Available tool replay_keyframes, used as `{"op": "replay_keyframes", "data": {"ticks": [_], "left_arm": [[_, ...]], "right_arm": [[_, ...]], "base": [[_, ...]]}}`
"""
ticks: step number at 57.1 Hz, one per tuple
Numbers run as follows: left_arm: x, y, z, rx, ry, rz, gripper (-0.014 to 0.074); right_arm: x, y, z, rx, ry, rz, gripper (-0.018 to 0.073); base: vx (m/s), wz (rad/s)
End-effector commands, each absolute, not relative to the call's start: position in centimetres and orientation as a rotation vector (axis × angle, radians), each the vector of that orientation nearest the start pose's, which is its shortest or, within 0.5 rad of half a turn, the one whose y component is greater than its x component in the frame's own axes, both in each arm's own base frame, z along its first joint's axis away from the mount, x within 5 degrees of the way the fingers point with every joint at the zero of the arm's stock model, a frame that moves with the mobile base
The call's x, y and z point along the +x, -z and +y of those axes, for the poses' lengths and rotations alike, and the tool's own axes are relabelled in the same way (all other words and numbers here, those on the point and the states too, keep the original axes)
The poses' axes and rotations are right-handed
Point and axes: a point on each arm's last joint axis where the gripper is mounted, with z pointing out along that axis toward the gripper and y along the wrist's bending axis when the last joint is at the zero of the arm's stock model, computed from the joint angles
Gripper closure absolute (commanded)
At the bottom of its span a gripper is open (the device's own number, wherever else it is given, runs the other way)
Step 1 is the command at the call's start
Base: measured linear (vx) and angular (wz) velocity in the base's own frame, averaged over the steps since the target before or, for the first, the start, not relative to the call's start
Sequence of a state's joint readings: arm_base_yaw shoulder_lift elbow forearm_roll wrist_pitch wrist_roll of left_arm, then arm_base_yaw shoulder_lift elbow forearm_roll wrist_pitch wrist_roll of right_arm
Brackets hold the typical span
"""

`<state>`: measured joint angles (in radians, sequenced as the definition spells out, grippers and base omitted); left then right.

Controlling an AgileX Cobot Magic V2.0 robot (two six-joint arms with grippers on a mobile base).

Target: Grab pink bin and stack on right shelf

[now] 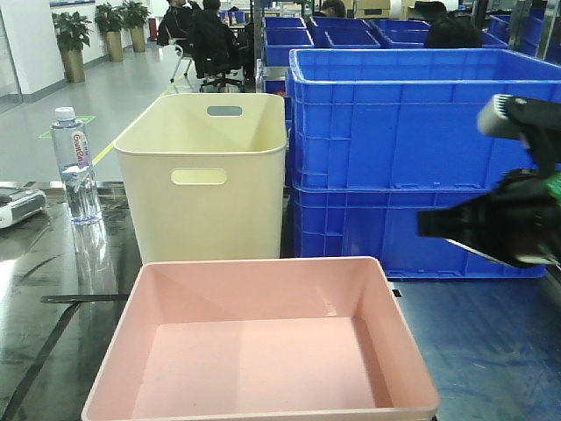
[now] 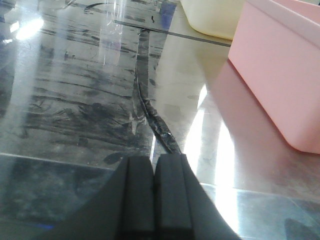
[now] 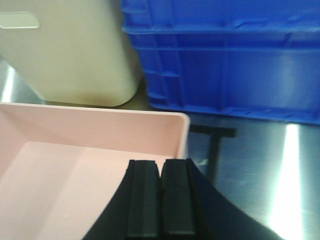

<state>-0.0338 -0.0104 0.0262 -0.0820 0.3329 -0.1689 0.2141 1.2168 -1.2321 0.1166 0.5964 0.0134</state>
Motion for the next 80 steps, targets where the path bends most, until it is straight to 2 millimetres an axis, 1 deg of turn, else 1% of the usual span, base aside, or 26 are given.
{"op": "replay_keyframes", "data": {"ticks": [1,4,8,9,11,14,16,18,19,20,21,24,27,28,29,34,36,37,39,42,50,80], "left_arm": [[5.6,-17.8,-0.4,-0.190,0.235,1.766,0.0604],[5.6,-17.8,-0.4,-0.190,0.235,1.766,0.0604],[5.6,-17.8,-0.4,-0.190,0.235,1.766,0.0604],[5.6,-17.8,-0.4,-0.190,0.235,1.766,0.0604],[5.6,-17.8,-0.4,-0.190,0.235,1.766,0.0604],[5.6,-17.8,-0.4,-0.190,0.235,1.766,0.0604],[5.6,-17.8,-0.4,-0.190,0.235,1.766,0.0604],[5.6,-17.8,-0.4,-0.190,0.235,1.766,0.0604],[5.6,-17.8,-0.4,-0.190,0.235,1.766,0.0604],[5.6,-17.8,-0.4,-0.190,0.235,1.766,0.0604],[5.6,-17.8,-0.4,-0.190,0.235,1.766,0.0604],[5.6,-17.8,-0.4,-0.190,0.235,1.766,0.0604],[5.6,-17.8,-0.4,-0.190,0.235,1.766,0.0604],[5.6,-17.8,-0.4,-0.190,0.235,1.766,0.0604],[5.6,-17.8,-0.4,-0.190,0.235,1.766,0.0604],[5.6,-17.8,-0.4,-0.190,0.235,1.766,0.0604],[5.6,-17.8,-0.4,-0.190,0.235,1.766,0.0604],[5.6,-17.8,-0.4,-0.190,0.235,1.766,0.0604],[5.6,-17.8,-0.4,-0.190,0.235,1.766,0.0604],[5.6,-17.8,-0.4,-0.190,0.235,1.766,0.0604],[5.6,-17.9,-0.4,-0.189,0.235,1.764,0.0604],[5.6,-17.9,-0.4,-0.190,0.235,1.765,0.0604]], "right_arm": [[22.8,-42.5,4.7,-0.157,-0.180,1.846,0.0570],[21.1,-41.5,3.8,-0.132,-0.165,1.801,0.0569],[18.4,-39.3,2.7,-0.095,-0.141,1.748,0.0568],[17.6,-38.5,2.4,-0.088,-0.133,1.736,0.0568],[16.5,-37.5,1.9,-0.074,-0.112,1.715,0.0568],[14.5,-35.1,1.1,-0.059,-0.066,1.688,0.0568],[13.4,-33.6,0.7,-0.057,-0.027,1.678,0.0568],[12.4,-32.5,0.4,-0.053,0.002,1.663,0.0568],[12.0,-31.6,0.2,-0.048,0.020,1.671,0.0568],[11.4,-31.1,0.1,-0.044,0.031,1.661,0.0568],[11.1,-30.1,-0.1,-0.035,0.041,1.674,0.0568],[9.9,-28.5,-0.2,-0.008,0.045,1.669,0.0568],[8.9,-26.2,-0.3,0.022,0.034,1.682,0.0568],[8.5,-25.8,-0.3,0.029,0.027,1.673,0.0568],[8.2,-24.9,-0.3,0.032,0.025,1.683,0.0568],[7.0,-21.5,-0.3,0.038,0.022,1.682,0.0568],[6.5,-20.6,-0.3,0.036,0.024,1.667,0.0568],[6.4,-19.8,-0.3,0.039,0.023,1.672,0.0568],[6.0,-19.0,-0.3,0.042,0.020,1.651,0.0568],[5.4,-18.6,-0.4,0.043,0.041,1.699,0.0568],[5.5,-17.9,-0.4,0.032,0.054,1.763,0.0568],[5.5,-17.9,-0.4,0.033,0.053,1.768,0.0568]], "base": [[0.00,0.00],[0.00,0.00],[0.00,0.00],[0.00,0.00],[0.00,0.00],[0.00,0.00],[0.00,0.00],[0.00,0.00],[0.00,0.00],[0.00,0.00],[0.00,0.00],[0.00,0.00],[0.00,0.00],[0.00,0.00],[0.00,0.00],[0.00,0.00],[0.00,0.00],[0.00,0.00],[0.00,0.00],[0.00,0.00],[0.00,0.00],[0.00,0.00]]}}
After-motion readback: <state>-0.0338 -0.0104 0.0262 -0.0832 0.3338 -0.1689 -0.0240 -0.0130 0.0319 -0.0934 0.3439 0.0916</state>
